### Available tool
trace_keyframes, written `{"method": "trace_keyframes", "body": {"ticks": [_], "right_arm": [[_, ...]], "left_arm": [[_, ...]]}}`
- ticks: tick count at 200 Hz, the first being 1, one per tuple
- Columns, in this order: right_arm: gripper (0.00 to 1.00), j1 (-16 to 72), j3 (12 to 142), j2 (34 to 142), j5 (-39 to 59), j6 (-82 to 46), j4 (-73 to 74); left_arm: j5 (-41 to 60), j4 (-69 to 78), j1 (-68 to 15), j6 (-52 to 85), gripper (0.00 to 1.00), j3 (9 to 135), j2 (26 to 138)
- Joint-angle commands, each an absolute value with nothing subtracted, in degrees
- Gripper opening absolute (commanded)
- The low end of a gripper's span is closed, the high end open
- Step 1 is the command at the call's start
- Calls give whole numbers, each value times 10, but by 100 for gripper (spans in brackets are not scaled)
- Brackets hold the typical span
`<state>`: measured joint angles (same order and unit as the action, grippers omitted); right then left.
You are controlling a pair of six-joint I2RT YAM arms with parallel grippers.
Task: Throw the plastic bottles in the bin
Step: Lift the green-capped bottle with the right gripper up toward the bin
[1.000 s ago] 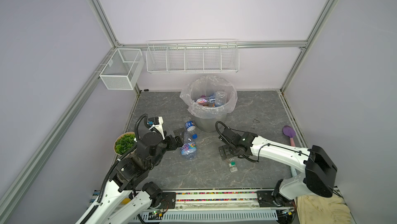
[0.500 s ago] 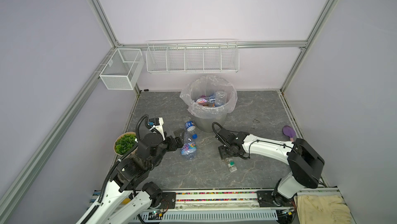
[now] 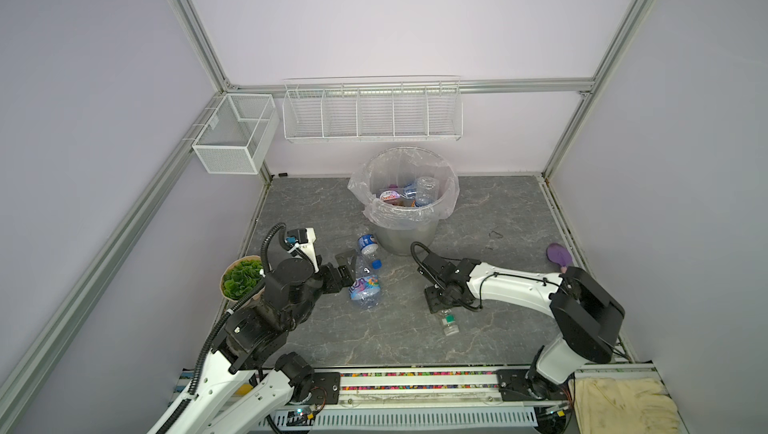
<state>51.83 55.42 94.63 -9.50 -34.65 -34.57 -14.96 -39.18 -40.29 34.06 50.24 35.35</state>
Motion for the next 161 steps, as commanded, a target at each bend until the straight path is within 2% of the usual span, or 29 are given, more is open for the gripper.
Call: {"method": "trace_keyframes", "body": {"ticks": [1, 50, 94, 161], "right_arm": [[50, 517, 546, 923, -108, -357, -361], [43, 520, 552, 833, -136, -348, -381], [39, 567, 608, 750, -224, -308, -428], [39, 604, 704, 643, -251, -205, -407]], "left_arm": [[-151, -395, -405, 350, 99, 497, 349], [-150, -392, -405, 350, 99, 495, 352], [-145, -384, -405, 352, 99, 491, 355], [-142, -381, -405, 356, 99, 490, 355]]}}
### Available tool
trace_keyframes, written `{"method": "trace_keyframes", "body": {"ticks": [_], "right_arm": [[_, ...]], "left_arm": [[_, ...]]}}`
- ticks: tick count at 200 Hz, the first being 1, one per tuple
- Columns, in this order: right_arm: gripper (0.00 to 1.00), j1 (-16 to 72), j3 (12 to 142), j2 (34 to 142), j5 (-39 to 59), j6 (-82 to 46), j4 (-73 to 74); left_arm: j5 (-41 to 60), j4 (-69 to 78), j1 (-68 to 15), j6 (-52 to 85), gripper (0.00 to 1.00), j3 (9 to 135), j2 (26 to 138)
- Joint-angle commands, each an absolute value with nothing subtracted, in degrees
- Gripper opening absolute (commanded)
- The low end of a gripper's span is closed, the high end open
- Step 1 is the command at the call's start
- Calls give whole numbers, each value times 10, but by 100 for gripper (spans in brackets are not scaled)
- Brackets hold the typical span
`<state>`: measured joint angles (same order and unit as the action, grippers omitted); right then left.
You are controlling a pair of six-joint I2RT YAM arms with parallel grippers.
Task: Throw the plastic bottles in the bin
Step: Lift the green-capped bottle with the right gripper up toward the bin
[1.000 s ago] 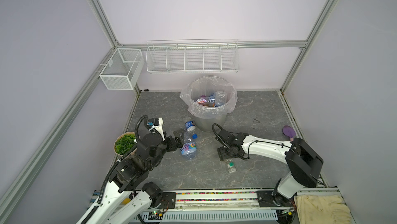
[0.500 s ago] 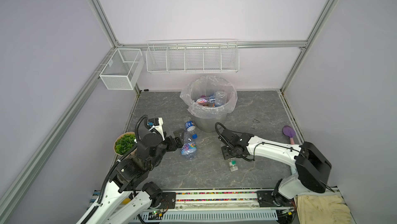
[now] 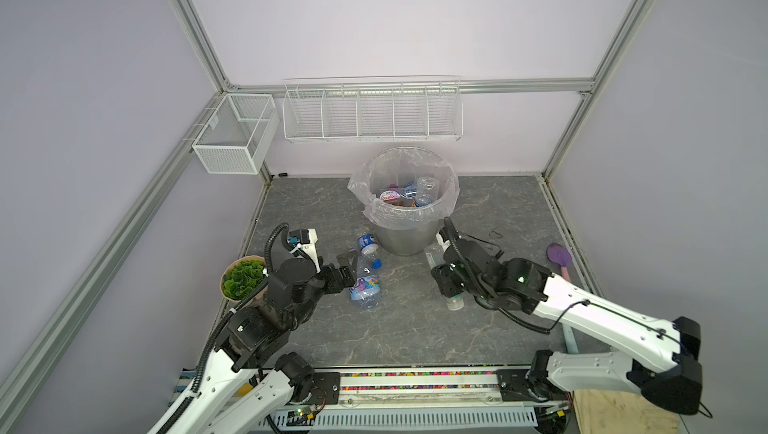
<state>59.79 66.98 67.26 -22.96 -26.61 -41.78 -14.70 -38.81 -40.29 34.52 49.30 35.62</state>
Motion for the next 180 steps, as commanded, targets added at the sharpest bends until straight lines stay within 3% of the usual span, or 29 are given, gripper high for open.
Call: {"method": "trace_keyframes", "body": {"ticks": [1, 76, 180], "right_arm": [[39, 604, 706, 642, -252, -203, -407], [40, 603, 891, 632, -283, -58, -350], [39, 602, 1106, 736, -234, 24, -306]], "left_arm": [[-143, -381, -405, 357, 99, 489, 355], [-133, -369, -405, 371, 99, 470, 354], [-113, -353, -405, 386, 99, 438, 347]]}}
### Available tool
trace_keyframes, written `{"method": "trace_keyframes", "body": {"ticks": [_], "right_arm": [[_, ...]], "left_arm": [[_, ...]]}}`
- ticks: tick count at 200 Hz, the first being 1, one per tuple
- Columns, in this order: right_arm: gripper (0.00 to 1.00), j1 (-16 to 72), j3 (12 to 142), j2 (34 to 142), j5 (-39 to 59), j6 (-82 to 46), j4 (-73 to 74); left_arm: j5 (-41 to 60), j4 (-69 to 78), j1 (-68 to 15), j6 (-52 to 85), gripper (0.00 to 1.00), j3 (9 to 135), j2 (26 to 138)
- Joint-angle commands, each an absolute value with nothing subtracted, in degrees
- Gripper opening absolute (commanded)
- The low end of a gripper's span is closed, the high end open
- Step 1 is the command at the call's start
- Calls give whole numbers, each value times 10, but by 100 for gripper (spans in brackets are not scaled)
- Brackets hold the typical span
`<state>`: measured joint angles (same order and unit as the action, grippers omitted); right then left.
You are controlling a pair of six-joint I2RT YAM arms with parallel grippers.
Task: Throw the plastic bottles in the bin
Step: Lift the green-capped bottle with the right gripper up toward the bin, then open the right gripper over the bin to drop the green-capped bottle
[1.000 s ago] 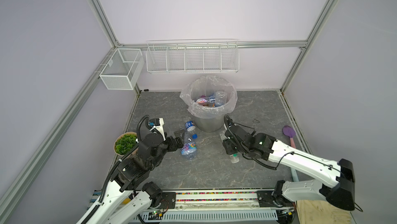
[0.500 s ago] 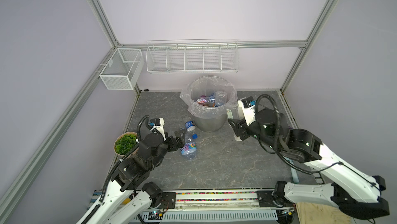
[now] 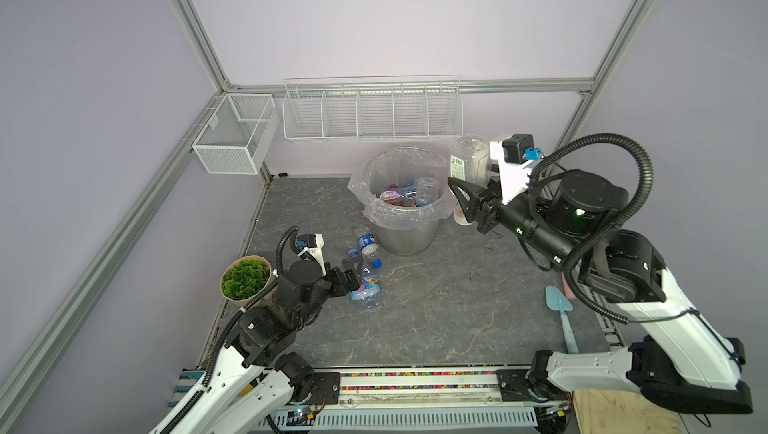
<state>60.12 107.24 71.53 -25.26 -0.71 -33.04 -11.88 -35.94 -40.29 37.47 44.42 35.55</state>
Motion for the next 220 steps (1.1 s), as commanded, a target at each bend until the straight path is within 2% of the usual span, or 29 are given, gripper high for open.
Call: {"method": "trace_keyframes", "body": {"ticks": [1, 57, 84, 113, 131, 146, 161, 164, 167, 195, 220], "right_arm": [[39, 601, 1107, 737, -234, 24, -306], [39, 583, 1183, 806, -218, 32, -307], [39, 540, 1224, 862, -161, -9, -321], [40, 468, 1336, 995, -88, -75, -401], [42, 428, 1486, 1124, -39, -115, -500], [52, 411, 1554, 1201, -29, -132, -544], [100, 400, 1536, 1219, -30, -144, -544], [91, 400, 1527, 1216, -30, -146, -544], [89, 399, 1519, 1213, -33, -146, -543], [89, 400, 1434, 1151, -51, -150, -487], [89, 400, 1430, 1124, -54, -148, -492]], "left_arm": [[-113, -354, -405, 385, 99, 437, 346], [-115, -361, -405, 381, 99, 439, 324], [-112, -367, -405, 387, 99, 438, 315], [-112, -371, -405, 390, 99, 439, 299], [-112, -378, -405, 393, 100, 443, 291], [-114, -391, -405, 394, 100, 450, 282], [-119, -408, -405, 394, 100, 458, 270], [-121, -411, -405, 394, 100, 460, 267], [-122, -413, -405, 393, 100, 460, 264], [-135, -432, -405, 389, 100, 464, 243], [-137, -435, -405, 388, 100, 464, 251]]}}
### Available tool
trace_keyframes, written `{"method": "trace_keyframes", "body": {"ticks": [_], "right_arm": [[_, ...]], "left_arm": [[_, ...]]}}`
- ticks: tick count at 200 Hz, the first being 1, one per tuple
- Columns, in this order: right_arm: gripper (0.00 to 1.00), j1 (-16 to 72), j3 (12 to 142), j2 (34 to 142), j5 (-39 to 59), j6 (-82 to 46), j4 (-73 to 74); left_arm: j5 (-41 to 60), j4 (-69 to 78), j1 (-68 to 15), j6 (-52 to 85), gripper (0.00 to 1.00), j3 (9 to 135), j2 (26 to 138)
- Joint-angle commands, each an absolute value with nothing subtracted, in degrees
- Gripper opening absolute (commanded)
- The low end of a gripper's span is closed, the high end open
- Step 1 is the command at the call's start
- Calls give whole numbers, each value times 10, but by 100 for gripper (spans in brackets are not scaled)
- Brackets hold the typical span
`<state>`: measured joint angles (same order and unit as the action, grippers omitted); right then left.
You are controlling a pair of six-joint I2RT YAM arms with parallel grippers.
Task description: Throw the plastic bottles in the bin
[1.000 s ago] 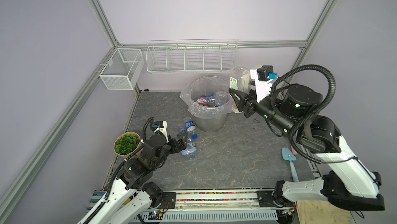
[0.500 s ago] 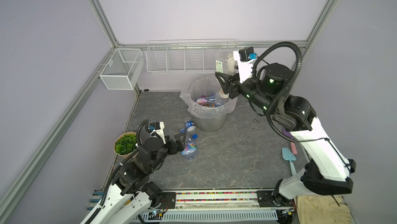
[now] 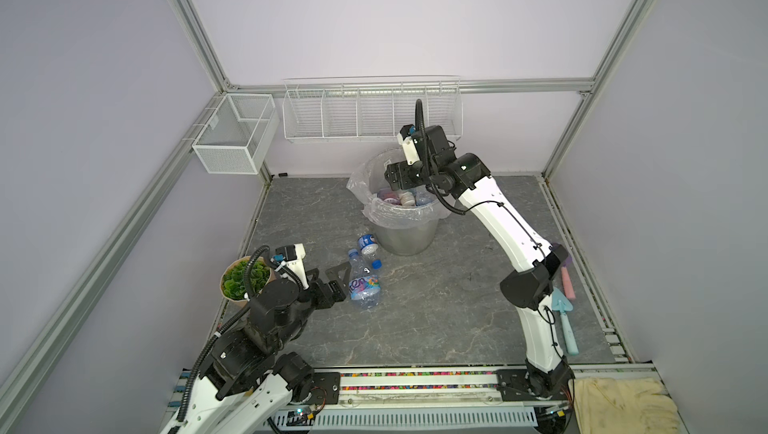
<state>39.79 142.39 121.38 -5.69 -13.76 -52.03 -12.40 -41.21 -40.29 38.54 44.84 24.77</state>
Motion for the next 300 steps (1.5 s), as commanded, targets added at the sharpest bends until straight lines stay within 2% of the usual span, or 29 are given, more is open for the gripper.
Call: {"method": "trace_keyframes", "body": {"ticks": [1, 93, 154, 203, 241, 300], "right_arm": [[89, 400, 1430, 1123, -54, -148, -492], [89, 402, 1300, 1006, -33, -154, -448], [89, 402, 1175, 900, -31, -149, -405], [89, 401, 1127, 858, -32, -147, -398], [89, 400, 1081, 827, -41, -144, -390], [89, 391, 1014, 787, -51, -145, -379]], "left_arm": [[-137, -435, -405, 388, 100, 463, 251], [-117, -423, -405, 411, 100, 436, 295], [-120, -382, -405, 441, 99, 402, 367], [-131, -357, -398, 461, 99, 389, 449], [-100, -299, -369, 472, 99, 344, 469], [25, -183, -279, 476, 99, 266, 508]]}}
